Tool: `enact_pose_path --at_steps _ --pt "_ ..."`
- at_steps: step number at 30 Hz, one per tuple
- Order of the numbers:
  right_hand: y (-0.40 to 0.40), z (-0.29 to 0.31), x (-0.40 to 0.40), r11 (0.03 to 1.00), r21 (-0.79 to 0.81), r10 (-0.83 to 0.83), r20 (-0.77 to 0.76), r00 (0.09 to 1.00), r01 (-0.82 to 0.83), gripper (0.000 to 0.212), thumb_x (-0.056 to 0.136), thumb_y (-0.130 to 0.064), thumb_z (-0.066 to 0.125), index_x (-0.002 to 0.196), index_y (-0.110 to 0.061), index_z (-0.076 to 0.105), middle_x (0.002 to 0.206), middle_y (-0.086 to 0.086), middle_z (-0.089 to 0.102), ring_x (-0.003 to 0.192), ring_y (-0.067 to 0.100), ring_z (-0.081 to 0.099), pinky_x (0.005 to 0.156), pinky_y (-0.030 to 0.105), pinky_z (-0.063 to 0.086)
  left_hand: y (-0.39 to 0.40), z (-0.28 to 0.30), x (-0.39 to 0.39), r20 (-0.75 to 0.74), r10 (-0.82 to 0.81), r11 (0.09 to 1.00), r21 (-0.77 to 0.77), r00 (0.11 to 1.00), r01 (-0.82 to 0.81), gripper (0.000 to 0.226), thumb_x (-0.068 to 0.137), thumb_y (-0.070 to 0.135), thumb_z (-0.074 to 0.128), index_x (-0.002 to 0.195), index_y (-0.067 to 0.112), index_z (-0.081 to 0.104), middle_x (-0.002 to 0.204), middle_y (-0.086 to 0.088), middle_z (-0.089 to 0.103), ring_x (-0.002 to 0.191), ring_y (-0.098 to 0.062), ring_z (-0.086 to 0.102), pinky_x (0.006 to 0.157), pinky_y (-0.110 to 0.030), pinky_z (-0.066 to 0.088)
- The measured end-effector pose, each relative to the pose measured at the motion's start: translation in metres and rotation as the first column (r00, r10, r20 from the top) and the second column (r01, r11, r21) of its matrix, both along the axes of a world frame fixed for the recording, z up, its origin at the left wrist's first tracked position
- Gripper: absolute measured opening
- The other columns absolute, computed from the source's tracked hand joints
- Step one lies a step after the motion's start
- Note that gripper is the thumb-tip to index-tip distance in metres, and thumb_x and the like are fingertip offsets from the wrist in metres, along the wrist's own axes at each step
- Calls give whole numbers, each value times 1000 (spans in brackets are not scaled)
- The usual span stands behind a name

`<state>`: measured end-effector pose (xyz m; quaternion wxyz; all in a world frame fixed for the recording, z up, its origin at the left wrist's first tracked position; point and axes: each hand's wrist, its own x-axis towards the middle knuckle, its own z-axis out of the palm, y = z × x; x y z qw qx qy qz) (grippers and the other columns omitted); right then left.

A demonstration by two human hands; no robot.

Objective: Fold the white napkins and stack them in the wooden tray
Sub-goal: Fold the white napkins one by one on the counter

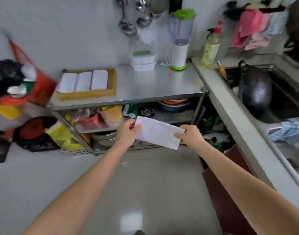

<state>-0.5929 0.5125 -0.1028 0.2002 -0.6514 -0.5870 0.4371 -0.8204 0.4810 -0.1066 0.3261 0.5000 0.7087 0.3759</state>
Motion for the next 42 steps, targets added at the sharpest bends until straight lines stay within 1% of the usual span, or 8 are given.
enact_pose_path --at_steps 7,13,16,20,26,33,39,42 --pt "68 6 -199 928 113 342 128 931 -356 7 87 -12 61 90 -14 55 83 8 57 75 25 56 60 28 45 1 -9 -188 -60 229 971 -51 971 -233 12 92 11 58 89 1 63 81 -7 55 76 -17 47 66 -29 30" --pt "144 -14 -330 866 53 493 79 866 -498 25 86 -5 59 65 -16 49 63 4 52 64 22 52 61 29 41 40 -12 -302 -63 386 917 -86 920 -390 13 93 7 57 89 2 68 80 -6 55 77 -16 46 65 -25 29" --pt "190 -18 -383 800 74 587 107 802 -595 2 86 -6 61 86 -7 63 77 4 55 73 21 54 68 26 39 74 -5 -352 -106 392 899 -168 914 -405 27 92 7 56 67 3 51 67 -4 42 66 -17 38 61 -28 25" --pt "244 -23 -433 756 77 634 157 757 -650 7 86 -8 61 93 -9 63 81 -1 53 71 16 54 62 23 38 134 6 -403 -249 345 905 -167 905 -391 37 91 6 57 60 9 36 61 -3 29 58 -14 28 52 -26 18" --pt "307 -36 -475 889 -20 458 94 884 -458 9 85 -8 59 81 -3 66 66 11 64 52 16 61 50 24 47 238 3 -455 -295 269 933 -154 917 -324 28 88 4 57 63 11 47 69 -7 47 70 -21 41 60 -29 24" --pt "344 -48 -503 986 -97 138 48 989 -133 12 87 -10 60 81 -8 70 72 7 70 63 17 69 63 31 57 377 -10 -500 -365 -50 977 -211 930 -30 19 89 5 52 72 12 52 80 -6 54 81 -24 51 65 -27 29" --pt "335 -54 -530 965 -188 -180 33 983 183 16 87 -2 59 71 1 61 67 16 66 55 18 68 48 18 50 451 -20 -506 -318 -307 942 -238 897 238 17 87 5 54 88 10 70 94 -8 69 95 -27 62 59 -22 29" --pt "333 -60 -547 914 -233 -349 -33 937 332 22 87 0 60 67 -7 56 66 15 64 53 21 65 48 20 51 474 -30 -508 -270 -381 914 -251 884 317 28 88 5 54 106 15 72 105 -4 70 102 -23 62 74 -19 39"
